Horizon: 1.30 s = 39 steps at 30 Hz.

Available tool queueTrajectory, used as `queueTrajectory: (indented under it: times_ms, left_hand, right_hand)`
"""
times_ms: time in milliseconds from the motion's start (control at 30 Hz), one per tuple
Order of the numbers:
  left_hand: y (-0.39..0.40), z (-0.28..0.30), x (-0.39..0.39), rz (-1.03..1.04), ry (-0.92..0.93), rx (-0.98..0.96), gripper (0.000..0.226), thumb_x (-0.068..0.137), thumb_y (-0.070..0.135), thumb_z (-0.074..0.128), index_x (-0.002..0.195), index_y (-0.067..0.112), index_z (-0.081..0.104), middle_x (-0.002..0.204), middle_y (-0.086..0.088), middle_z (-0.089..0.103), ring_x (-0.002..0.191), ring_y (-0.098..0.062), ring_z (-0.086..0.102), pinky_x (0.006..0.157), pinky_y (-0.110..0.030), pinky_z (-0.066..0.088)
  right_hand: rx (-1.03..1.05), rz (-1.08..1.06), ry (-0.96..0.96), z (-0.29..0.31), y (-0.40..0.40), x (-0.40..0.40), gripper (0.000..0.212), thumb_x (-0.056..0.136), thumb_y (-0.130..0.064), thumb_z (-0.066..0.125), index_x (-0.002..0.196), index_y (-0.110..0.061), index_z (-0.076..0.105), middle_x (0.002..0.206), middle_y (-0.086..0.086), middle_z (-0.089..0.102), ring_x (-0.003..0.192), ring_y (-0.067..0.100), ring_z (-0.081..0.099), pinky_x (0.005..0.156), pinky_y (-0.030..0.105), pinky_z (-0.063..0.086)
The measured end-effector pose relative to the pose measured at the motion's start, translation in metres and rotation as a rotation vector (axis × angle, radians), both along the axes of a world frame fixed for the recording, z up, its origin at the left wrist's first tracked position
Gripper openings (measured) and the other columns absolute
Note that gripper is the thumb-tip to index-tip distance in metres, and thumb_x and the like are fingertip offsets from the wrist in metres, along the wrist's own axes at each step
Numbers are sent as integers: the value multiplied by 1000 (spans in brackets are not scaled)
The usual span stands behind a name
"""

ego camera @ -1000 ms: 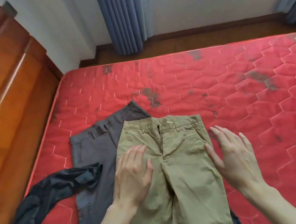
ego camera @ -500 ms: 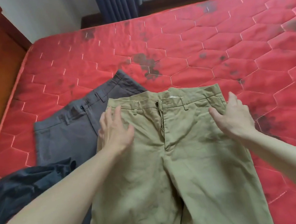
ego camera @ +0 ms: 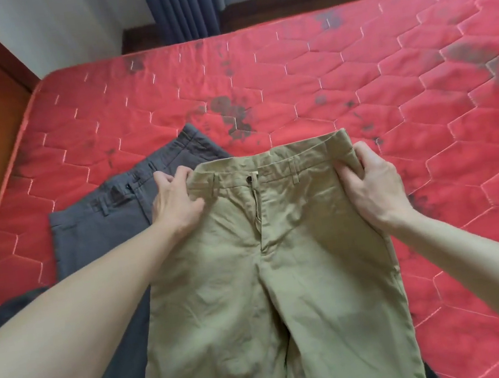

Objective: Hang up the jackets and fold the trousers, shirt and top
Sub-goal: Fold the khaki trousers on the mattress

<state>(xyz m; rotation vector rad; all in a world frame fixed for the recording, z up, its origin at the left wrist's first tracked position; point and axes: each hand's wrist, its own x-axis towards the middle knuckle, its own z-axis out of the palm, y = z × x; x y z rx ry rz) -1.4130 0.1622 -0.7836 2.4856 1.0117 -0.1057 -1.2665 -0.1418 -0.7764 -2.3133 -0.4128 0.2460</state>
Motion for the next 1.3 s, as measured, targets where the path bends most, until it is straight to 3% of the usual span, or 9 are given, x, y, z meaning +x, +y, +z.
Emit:
queueTrajectory:
  times_ms: [367, 500, 633, 733, 800, 967, 1100, 1200, 1300]
  left_hand:
    - [-96, 198, -69, -46, -261, -37, 23, 96, 6, 62, 105, 23, 48, 98, 0, 44, 80, -33, 60, 73, -48, 51]
    - [-132, 288, -102, 42, -367, -81, 32, 93, 7, 69, 105, 27, 47, 94, 5, 56, 79, -23, 60, 69, -37, 46]
    - [-168, 373, -131, 287, -511, -214, 44, 83, 11, 81, 110, 26, 49, 84, 11, 67, 76, -17, 65, 65, -30, 44]
    - [-198, 429, -156, 369, -646, -303, 31, 77, 15, 90, 94, 26, 66, 78, 11, 72, 76, -14, 69, 64, -24, 48]
    - [-219, 460, -175, 329, -713, -352, 22, 77, 18, 91, 85, 28, 74, 74, 11, 76, 77, -15, 73, 67, -28, 54]
    - [-273, 515, -214, 149, -819, -342, 15, 81, 24, 90, 85, 28, 77, 73, 10, 75, 70, -16, 70, 67, -31, 57]
    - [-309, 552, -218, 1, -884, -241, 21, 90, 22, 82, 83, 24, 63, 61, 0, 56, 53, -3, 43, 52, -22, 43]
    - [-339, 586, -204, -59, -901, -240, 21, 92, 16, 79, 89, 24, 60, 61, 3, 61, 52, -10, 55, 52, -35, 54]
    - [-373, 619, -176, -55, -903, -204, 25, 89, 10, 80, 86, 23, 59, 63, 3, 65, 58, -19, 65, 58, -46, 57]
  right_hand:
    - [-27, -43, -81, 183, -87, -90, 18, 99, -40, 63, 93, -31, 50, 50, -10, 56, 49, 18, 58, 50, 37, 43]
    - [30, -55, -85, 273, -108, -137, 17, 100, -35, 65, 93, -32, 51, 50, -10, 55, 50, 17, 58, 51, 37, 45]
    - [163, -130, -70, 359, -122, -178, 10, 101, -35, 65, 96, -34, 57, 57, -10, 62, 54, 13, 60, 57, 42, 51]
    - [228, -183, -92, 416, -138, -206, 12, 98, -40, 68, 109, -40, 63, 65, -15, 67, 61, 8, 64, 59, 37, 52]
    - [250, -202, -144, 451, -153, -223, 20, 96, -43, 70, 115, -44, 64, 66, -18, 67, 63, 7, 64, 58, 29, 49]
    - [266, -243, -243, 528, -195, -259, 14, 97, -54, 62, 103, -43, 69, 63, -19, 66, 63, 4, 64, 59, 29, 50]
    - [294, -267, -324, 566, -230, -265, 20, 100, -49, 60, 96, -31, 68, 54, -7, 61, 54, 13, 62, 58, 44, 55]
    - [314, -238, -365, 595, -260, -253, 18, 101, -43, 60, 96, -28, 66, 57, -7, 62, 56, 18, 62, 59, 46, 54]
    - [340, -224, -425, 619, -295, -233, 11, 101, -36, 66, 92, -31, 62, 60, -12, 60, 57, 6, 59, 57, 34, 50]
